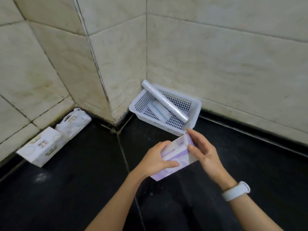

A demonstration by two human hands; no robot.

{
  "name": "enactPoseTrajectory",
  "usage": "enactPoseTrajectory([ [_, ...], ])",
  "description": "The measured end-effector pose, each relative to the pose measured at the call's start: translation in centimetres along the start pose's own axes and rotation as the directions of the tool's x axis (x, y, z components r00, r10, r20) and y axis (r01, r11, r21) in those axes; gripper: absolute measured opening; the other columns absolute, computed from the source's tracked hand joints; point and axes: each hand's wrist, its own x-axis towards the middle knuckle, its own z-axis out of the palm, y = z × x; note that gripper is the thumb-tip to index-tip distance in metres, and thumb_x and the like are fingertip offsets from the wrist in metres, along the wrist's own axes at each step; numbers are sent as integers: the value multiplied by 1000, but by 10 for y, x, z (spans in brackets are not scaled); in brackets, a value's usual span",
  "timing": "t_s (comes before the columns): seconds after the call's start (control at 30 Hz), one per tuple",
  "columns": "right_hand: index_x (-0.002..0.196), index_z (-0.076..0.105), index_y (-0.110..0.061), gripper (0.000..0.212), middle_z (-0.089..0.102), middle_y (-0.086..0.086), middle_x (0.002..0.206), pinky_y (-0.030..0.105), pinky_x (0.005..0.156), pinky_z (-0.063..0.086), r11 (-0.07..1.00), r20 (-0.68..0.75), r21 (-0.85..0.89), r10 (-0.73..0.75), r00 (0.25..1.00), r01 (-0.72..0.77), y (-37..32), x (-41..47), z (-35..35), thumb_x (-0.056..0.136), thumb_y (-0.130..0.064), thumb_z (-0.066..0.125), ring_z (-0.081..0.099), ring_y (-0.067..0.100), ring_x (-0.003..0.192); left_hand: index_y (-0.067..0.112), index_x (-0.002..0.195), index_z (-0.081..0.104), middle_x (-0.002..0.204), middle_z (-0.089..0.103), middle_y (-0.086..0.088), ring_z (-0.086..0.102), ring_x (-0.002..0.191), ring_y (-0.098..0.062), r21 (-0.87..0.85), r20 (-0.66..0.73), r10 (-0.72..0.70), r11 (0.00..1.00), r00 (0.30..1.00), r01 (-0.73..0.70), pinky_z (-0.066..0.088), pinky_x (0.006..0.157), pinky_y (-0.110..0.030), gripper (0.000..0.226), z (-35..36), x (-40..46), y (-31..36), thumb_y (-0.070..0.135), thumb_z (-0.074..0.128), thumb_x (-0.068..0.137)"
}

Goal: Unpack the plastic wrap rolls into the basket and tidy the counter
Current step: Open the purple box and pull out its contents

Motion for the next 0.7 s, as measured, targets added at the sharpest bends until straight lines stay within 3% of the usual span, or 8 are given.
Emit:
enactPoseTrajectory([
  [0.1, 118, 48, -36, 41, 51, -4, 130, 30, 102, 39, 1000, -54, 14, -6, 999, 7, 4, -4, 1, 81, -19, 55, 48, 7, 122, 50, 105, 46, 111, 56, 15, 55, 101, 2, 8, 52, -14, 1000, 999, 13, 43, 79, -16, 55, 1, 2, 3, 35, 79, 64],
  [0.23, 121, 48, -31, 45, 49, 4, 135, 36, 105, 38, 997, -78, 77, 20, 997, -14, 8, -1, 3, 87, -2, 51, 46, 13, 125, 43, 112, 47, 110, 54, 16, 55, 101, -4, 126, 23, -7, 992, 1000, 4, 42, 83, -20, 58, -7, 1, 3, 39, 78, 63],
  [0.3, 119, 49, -31, 48, 50, 5, 133, 32, 103, 40, 996, -79, 85, 32, 996, -25, 8, 1, 7, 86, 3, 50, 48, 14, 123, 40, 115, 47, 108, 54, 14, 54, 102, -10, 242, -22, 13, 970, 1000, -7, 43, 89, -29, 62, -12, 1, 3, 44, 76, 61],
  [0.4, 104, 55, -37, 50, 51, 0, 116, 11, 85, 46, 1000, -91, 6, 30, 995, -29, 6, 5, 13, 83, 7, 52, 51, 6, 109, 34, 117, 47, 106, 52, 12, 51, 99, -11, 368, -49, 63, 929, 997, -40, 39, 96, -34, 63, -19, -2, 2, 45, 75, 61],
  [0.5, 88, 56, -39, 32, 48, -5, 101, 8, 72, 45, 989, -63, -134, 52, 997, -60, 6, 8, 18, 83, -7, 59, 52, 2, 96, 35, 118, 43, 101, 44, 18, 43, 97, -4, 436, -26, 81, 898, 996, -62, 19, 108, -34, 62, -21, -6, -2, 48, 71, 64],
  [0.6, 79, 58, -31, 26, 52, 2, 92, 14, 68, 44, 990, -108, -127, 54, 993, -68, 9, 12, 17, 82, -5, 60, 51, 10, 84, 39, 116, 39, 103, 43, 19, 41, 104, -5, 406, -16, 68, 912, 998, -56, 0, 113, -38, 59, -23, -9, -4, 48, 69, 66],
  [0.7, 78, 61, -27, 32, 50, 9, 86, 25, 66, 40, 992, -190, 80, 114, 975, -101, 8, 16, 7, 83, 4, 54, 47, 18, 78, 43, 115, 35, 107, 40, 28, 39, 106, -3, 276, -35, 31, 961, 999, -20, 10, 117, -45, 61, -29, -12, -8, 39, 73, 68],
])
